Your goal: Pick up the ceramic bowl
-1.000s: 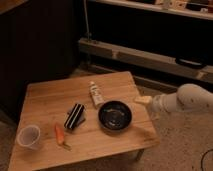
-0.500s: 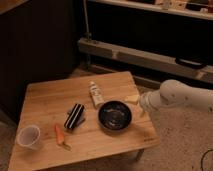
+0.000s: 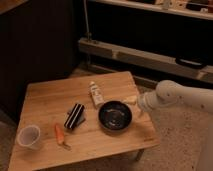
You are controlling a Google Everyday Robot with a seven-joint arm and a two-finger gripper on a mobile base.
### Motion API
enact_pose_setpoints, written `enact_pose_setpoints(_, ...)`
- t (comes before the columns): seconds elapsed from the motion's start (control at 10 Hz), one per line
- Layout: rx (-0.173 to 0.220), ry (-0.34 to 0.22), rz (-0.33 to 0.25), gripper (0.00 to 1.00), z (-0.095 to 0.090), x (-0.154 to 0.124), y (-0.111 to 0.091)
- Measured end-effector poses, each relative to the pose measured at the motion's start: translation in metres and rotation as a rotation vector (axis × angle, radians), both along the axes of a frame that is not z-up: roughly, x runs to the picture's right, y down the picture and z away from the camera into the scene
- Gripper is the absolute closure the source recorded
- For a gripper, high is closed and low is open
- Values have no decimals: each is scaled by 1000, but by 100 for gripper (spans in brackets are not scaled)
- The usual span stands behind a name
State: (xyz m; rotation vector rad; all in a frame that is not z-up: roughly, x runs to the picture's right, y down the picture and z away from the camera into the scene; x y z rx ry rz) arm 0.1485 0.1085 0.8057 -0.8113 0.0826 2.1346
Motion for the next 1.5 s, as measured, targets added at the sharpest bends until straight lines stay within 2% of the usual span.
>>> enact_pose_setpoints(0.7,24,-74,2,24,-2,-5,9)
enact_pose_setpoints(1.5,24,-120,-34,24,11,-33,13)
